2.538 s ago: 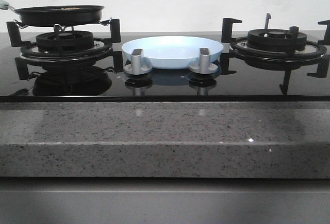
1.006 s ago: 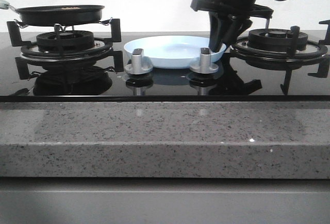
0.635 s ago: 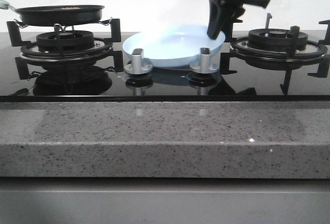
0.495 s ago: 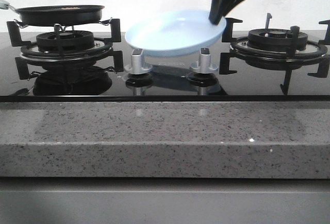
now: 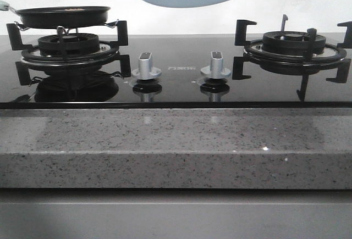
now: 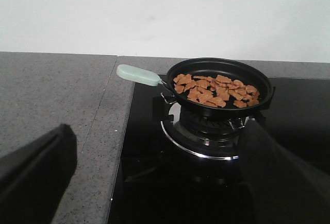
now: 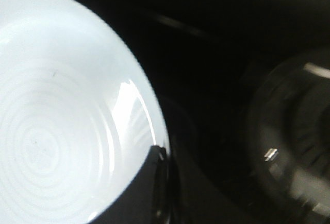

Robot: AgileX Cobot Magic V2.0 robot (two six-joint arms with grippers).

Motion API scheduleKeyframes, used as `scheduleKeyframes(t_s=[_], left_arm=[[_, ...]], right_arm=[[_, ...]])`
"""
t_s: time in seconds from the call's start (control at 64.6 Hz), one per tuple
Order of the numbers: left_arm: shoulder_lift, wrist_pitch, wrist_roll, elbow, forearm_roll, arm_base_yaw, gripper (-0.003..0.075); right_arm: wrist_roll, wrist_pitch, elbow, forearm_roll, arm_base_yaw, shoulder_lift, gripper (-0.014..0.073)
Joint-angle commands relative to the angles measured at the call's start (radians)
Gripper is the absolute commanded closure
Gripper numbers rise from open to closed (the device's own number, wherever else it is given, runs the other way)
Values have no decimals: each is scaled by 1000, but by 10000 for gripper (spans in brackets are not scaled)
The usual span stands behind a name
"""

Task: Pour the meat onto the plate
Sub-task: 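Lift the blue plate with the right gripper and hold it above the stove center, then grasp the green handle of the black frying pan with the left gripper and lift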

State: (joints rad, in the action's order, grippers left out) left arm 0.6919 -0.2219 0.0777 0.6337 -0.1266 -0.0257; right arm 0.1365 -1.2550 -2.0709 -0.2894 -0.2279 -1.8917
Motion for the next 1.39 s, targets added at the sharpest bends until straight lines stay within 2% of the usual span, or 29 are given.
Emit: scheduleKeyframes(t_s=[0.0,0.155,0.248,0.387,0.588,0.666,0.867,1.037,1.114,1.238,1.378], left_arm=[[1,88,-11,37,-2,-3,104],[1,88,-11,37,-2,-3,104],[1,88,-11,37,-2,-3,104],[1,88,-11,37,-2,-3,104],[1,90,-11,37,-2,-3,104],[1,101,-11,37,-48,-3,104],[43,108,-11,64,-408,-1,103],[220,92,-11,161,-687,11,103],[335,23,-11,229,-828,53,104],[491,-171,-1,331,-1024,149,104],[675,-408,97,451,-1216,245,104]], right_arm=[[52,91,184,-87,-8,160,655],[94,364,537,-133,-14,315,655],[95,454,651,-158,-14,356,655],[95,484,689,-175,-14,355,655],[95,436,689,-175,-14,354,655],[95,427,689,-175,-14,354,655],[95,427,689,-175,-14,354,655],[95,426,689,-175,-14,354,655],[95,426,689,-175,-14,354,655],[95,426,689,-175,-14,354,655],[95,426,689,-175,-14,354,655]])
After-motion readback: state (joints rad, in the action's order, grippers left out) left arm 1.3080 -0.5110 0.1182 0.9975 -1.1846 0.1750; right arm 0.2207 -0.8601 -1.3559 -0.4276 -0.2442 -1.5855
